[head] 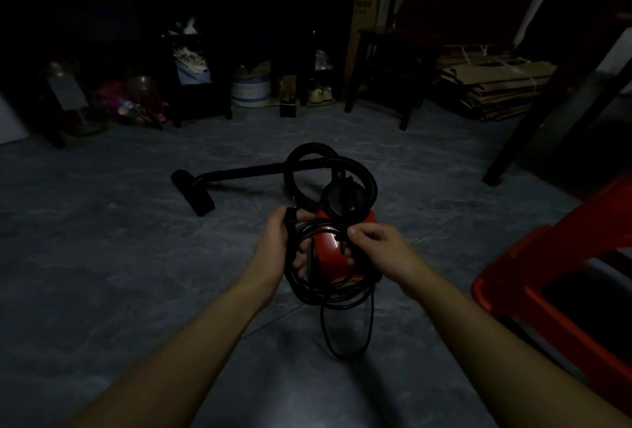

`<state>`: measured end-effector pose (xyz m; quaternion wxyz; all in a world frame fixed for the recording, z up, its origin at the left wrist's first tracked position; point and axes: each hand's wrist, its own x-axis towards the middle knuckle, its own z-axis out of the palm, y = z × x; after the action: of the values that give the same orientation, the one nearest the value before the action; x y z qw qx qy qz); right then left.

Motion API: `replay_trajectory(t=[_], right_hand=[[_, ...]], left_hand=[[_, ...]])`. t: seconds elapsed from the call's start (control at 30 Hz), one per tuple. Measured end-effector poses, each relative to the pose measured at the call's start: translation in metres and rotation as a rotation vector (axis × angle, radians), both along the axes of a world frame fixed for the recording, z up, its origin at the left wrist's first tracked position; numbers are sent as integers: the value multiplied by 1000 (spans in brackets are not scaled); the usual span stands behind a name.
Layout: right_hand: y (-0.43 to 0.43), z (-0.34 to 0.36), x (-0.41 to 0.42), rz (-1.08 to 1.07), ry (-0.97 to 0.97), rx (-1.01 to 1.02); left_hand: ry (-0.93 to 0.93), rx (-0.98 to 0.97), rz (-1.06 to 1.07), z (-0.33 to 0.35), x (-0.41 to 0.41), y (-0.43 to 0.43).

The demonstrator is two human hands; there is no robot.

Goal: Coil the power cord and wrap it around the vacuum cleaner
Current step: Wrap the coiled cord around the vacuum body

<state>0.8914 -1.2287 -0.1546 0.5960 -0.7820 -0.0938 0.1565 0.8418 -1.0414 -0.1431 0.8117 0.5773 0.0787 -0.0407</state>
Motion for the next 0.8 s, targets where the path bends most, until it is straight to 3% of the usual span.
replay_trajectory(t=[0.2, 0.43, 0.8], right_hand=[[2, 2, -1, -12, -43, -10], [4, -3, 3, -28, -125, -39], [3, -6, 9, -81, -173, -80]], left_hand=[[-92, 200, 59, -9, 0, 6], [-144, 225, 152, -6, -3, 3], [-241, 446, 1, -11, -5, 8]])
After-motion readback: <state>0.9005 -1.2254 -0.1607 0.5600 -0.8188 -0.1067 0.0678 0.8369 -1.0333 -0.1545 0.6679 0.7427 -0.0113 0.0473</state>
